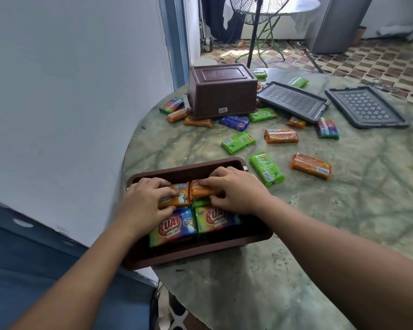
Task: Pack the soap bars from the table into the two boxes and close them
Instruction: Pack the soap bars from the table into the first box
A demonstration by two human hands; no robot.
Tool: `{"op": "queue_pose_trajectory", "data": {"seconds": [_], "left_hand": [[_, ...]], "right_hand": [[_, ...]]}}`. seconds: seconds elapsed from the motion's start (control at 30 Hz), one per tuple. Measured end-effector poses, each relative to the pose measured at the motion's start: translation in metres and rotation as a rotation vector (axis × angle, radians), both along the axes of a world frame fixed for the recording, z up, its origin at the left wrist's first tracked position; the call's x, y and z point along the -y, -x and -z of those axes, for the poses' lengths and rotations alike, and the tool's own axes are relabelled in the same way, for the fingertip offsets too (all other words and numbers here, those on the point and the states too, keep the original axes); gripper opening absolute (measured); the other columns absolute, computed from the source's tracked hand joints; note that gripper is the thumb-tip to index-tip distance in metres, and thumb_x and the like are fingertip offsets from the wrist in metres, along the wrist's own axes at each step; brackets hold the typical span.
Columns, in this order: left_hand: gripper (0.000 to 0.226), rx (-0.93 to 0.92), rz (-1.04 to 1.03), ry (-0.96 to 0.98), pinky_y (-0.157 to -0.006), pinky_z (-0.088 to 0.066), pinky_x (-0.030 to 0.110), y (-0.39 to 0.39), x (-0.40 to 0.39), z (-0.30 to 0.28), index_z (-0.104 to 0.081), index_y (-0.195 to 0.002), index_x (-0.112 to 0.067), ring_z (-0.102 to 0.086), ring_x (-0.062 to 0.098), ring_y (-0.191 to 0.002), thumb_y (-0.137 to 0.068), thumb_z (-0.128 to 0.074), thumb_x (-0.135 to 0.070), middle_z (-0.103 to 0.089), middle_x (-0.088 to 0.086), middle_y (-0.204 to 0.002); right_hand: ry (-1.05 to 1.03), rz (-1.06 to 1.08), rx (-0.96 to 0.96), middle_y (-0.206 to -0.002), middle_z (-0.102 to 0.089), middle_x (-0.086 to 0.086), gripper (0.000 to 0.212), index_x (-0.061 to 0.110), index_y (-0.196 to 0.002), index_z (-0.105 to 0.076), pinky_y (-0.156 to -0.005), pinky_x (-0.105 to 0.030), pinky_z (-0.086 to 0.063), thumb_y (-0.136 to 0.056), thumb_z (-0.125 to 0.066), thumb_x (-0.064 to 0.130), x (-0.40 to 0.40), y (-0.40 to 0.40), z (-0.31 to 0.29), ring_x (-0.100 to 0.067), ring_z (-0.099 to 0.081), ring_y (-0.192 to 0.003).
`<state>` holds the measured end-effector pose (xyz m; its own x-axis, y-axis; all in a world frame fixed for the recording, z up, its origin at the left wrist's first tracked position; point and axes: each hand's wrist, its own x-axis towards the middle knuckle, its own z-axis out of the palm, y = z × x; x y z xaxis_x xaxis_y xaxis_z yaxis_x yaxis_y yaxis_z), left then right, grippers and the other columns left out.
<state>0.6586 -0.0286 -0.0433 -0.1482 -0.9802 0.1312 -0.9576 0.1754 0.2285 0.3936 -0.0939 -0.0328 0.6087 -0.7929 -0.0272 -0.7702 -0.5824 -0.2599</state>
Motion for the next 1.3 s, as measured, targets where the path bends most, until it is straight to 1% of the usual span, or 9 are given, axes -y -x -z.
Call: {"op": "queue_pose_trajectory", "data": {"seconds": [0.17,0.37,0.6,0.77,0.87,0.97,1.1,1.2,1.3], "left_hand": [[0.033,0.008,-0.015,0.013,-0.098,-0.042,0.043,0.003,-0.001,-0.001,-0.074,-0.115,-0.039,-0.051,0.015,-0.118,-0.083,-0.078,-0.048,-0.060,-0.014,-0.127],[0.039,-0.029,-0.031,0.030,-0.091,-0.043,0.037,0.002,-0.002,-0.001,-0.071,-0.118,-0.039,-0.053,0.012,-0.110,-0.081,-0.077,-0.050,-0.059,-0.015,-0.119],[0.035,-0.025,-0.026,0.025,-0.093,-0.043,0.035,0.002,-0.002,0.000,-0.074,-0.115,-0.040,-0.052,0.008,-0.110,-0.083,-0.073,-0.054,-0.058,-0.019,-0.119],[0.036,-0.004,-0.023,0.027,-0.093,-0.047,0.037,0.001,-0.002,0.001,-0.074,-0.115,-0.040,-0.052,0.009,-0.110,-0.082,-0.075,-0.052,-0.058,-0.018,-0.120],[0.034,0.021,-0.014,0.040,-0.091,-0.048,0.038,0.002,-0.003,0.002,-0.074,-0.115,-0.039,-0.053,0.011,-0.109,-0.082,-0.075,-0.051,-0.058,-0.017,-0.120],[0.034,0.025,-0.004,0.049,-0.091,-0.049,0.039,0.002,-0.003,0.003,-0.074,-0.114,-0.038,-0.053,0.011,-0.107,-0.083,-0.076,-0.050,-0.059,-0.016,-0.120],[0.035,0.008,0.003,0.053,-0.093,-0.049,0.043,0.001,-0.003,0.003,-0.074,-0.114,-0.037,-0.051,0.012,-0.109,-0.083,-0.075,-0.051,-0.059,-0.014,-0.120],[0.048,0.012,-0.020,0.151,-0.095,-0.045,0.041,0.002,-0.003,0.003,-0.072,-0.119,-0.031,-0.048,0.019,-0.112,-0.081,-0.071,-0.061,-0.057,-0.006,-0.117],[0.068,0.038,-0.259,0.242,-0.095,-0.041,0.042,0.004,-0.002,0.001,-0.060,-0.129,-0.022,-0.045,0.030,-0.111,-0.082,-0.058,-0.071,-0.050,0.008,-0.119]], "right_hand": [[-0.009,0.038,0.125,-0.134,-0.058,0.010,0.040,0.043,-0.145,-0.050,-0.093,-0.040,-0.050,-0.106,-0.041,0.044,0.002,0.001,0.001,-0.018,-0.054,-0.123],[-0.061,0.110,0.224,-0.130,-0.063,0.007,0.039,0.037,-0.148,-0.045,-0.089,-0.041,-0.051,-0.110,-0.034,0.041,0.002,0.003,-0.003,-0.021,-0.061,-0.114],[-0.050,0.080,-0.020,-0.132,-0.058,0.007,0.043,0.044,-0.147,-0.040,-0.089,-0.044,-0.051,-0.106,-0.031,0.056,0.005,-0.005,-0.005,-0.025,-0.062,-0.114],[-0.004,0.010,-0.085,-0.139,-0.051,0.007,0.072,0.039,-0.149,-0.041,-0.099,-0.041,-0.045,-0.089,-0.047,0.077,0.003,-0.003,-0.008,-0.019,-0.047,-0.128],[0.025,-0.030,-0.097,-0.140,-0.049,0.012,0.070,0.043,-0.150,-0.045,-0.098,-0.039,-0.042,-0.089,-0.044,0.078,0.005,-0.002,-0.008,-0.018,-0.045,-0.126],[0.081,-0.098,-0.152,-0.142,-0.047,0.016,0.064,0.048,-0.154,-0.038,-0.103,-0.040,-0.037,-0.094,-0.041,0.071,0.005,-0.003,-0.003,-0.018,-0.041,-0.126],[0.097,-0.104,-0.176,-0.143,-0.044,0.010,0.065,0.047,-0.155,-0.035,-0.107,-0.042,-0.036,-0.095,-0.037,0.070,0.006,-0.003,-0.003,-0.021,-0.039,-0.127],[0.105,-0.033,-0.043,-0.135,-0.045,0.003,0.063,0.042,-0.150,-0.046,-0.108,-0.044,-0.038,-0.094,-0.044,0.071,0.002,-0.002,-0.007,-0.023,-0.040,-0.124],[0.213,0.233,0.148,-0.127,-0.041,-0.003,0.061,0.029,-0.142,-0.048,-0.105,-0.043,-0.040,-0.092,-0.055,0.063,-0.003,0.001,-0.006,-0.025,-0.039,-0.118]]}}
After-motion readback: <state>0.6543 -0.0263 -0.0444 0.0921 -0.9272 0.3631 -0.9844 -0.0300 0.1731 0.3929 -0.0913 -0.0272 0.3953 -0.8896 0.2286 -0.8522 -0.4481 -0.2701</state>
